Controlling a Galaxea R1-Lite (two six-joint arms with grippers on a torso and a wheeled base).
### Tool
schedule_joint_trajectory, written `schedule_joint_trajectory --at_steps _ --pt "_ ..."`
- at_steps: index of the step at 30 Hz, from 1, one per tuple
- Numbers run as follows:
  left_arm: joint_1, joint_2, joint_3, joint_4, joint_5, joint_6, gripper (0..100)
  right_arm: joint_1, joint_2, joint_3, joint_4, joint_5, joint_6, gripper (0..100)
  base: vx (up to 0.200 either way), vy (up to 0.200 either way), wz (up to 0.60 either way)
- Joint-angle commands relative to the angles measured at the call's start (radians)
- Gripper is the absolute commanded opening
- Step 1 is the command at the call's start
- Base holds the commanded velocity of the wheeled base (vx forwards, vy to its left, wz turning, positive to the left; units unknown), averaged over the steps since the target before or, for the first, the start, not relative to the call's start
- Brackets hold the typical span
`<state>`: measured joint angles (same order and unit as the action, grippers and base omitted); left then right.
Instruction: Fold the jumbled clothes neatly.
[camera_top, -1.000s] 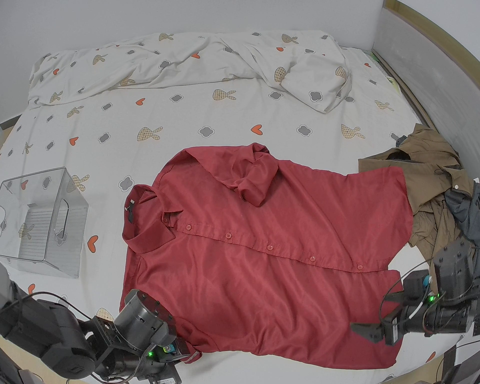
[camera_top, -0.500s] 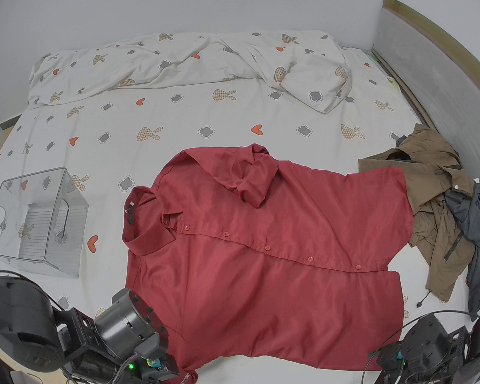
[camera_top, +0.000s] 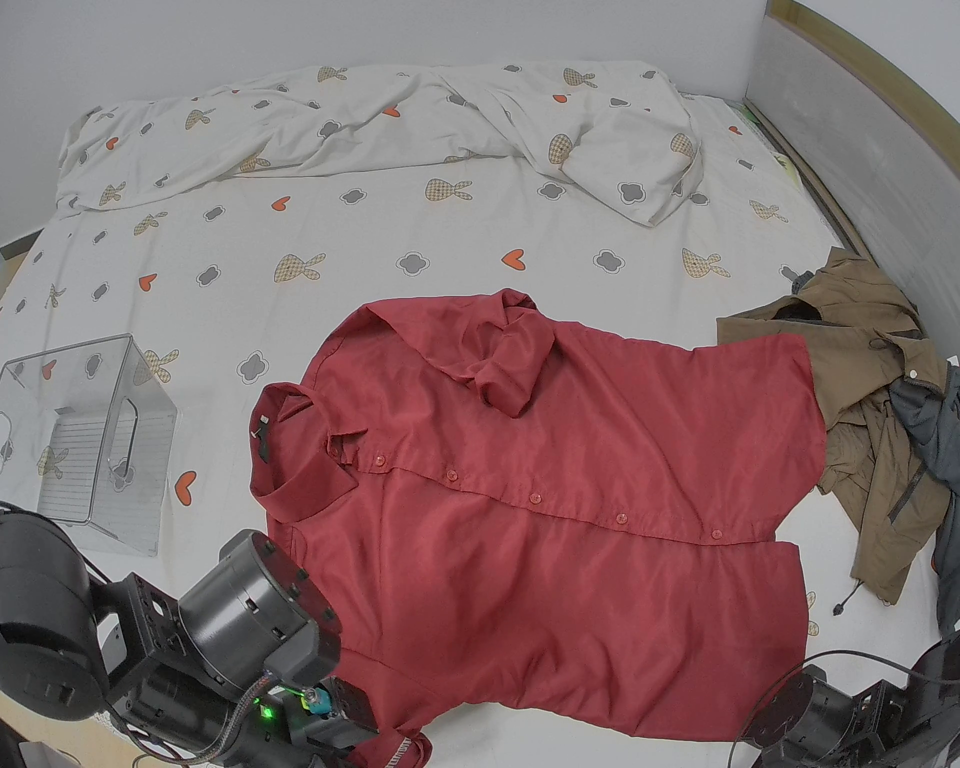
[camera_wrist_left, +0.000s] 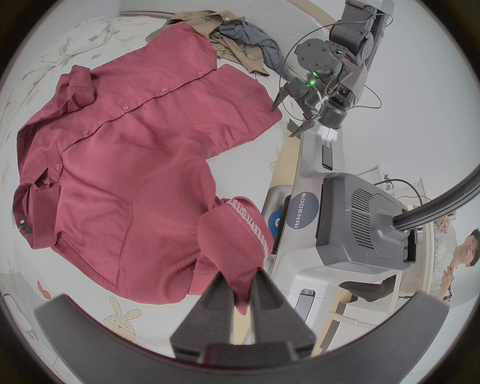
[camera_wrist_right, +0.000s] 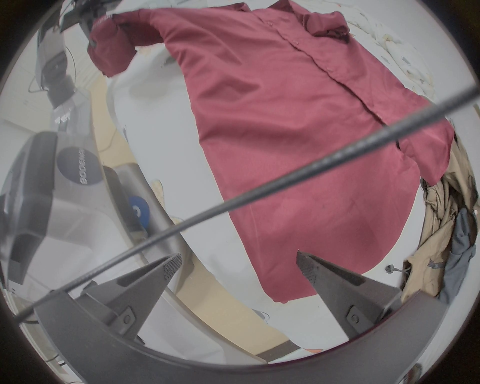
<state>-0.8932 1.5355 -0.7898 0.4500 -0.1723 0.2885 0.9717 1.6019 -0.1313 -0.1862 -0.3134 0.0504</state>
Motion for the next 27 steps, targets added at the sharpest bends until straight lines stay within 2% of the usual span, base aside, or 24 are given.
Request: schedule_joint_trajectory --at_steps 1,4,8,11,23,24,27 --pt "0.002 -0.020 0.000 0.001 -0.001 0.001 0 -0.021 0.029 0.007 -0.001 -0.001 -0.001 100 0.000 0.000 0.00" --pt "0.002 -0.034 0.006 0.001 -0.001 0.004 0 -0.064 0.035 0.001 -0.001 -0.006 -0.026 100 0.000 0.000 0.00" --pt "0.002 -0.045 0.014 0.001 0.001 0.006 0 -0.148 0.039 -0.010 -0.004 -0.053 -0.118 100 0.000 0.000 0.00" --pt "0.002 -0.048 0.024 0.001 0.001 0.008 0 -0.172 0.041 -0.008 -0.038 -0.056 -0.132 100 0.000 0.000 0.00" --pt "0.002 -0.048 0.041 -0.004 0.001 0.008 0 -0.162 0.179 0.016 -0.184 -0.070 -0.132 100 0.000 0.000 0.00" --pt "0.002 -0.048 0.041 -0.004 0.001 0.008 0 -0.162 0.179 0.016 -0.184 -0.070 -0.132 0 0.000 0.000 0.00" --pt "0.002 -0.048 0.052 -0.005 0.001 0.008 0 -0.162 0.178 0.033 -0.200 -0.087 -0.130 0 0.000 0.000 0.00"
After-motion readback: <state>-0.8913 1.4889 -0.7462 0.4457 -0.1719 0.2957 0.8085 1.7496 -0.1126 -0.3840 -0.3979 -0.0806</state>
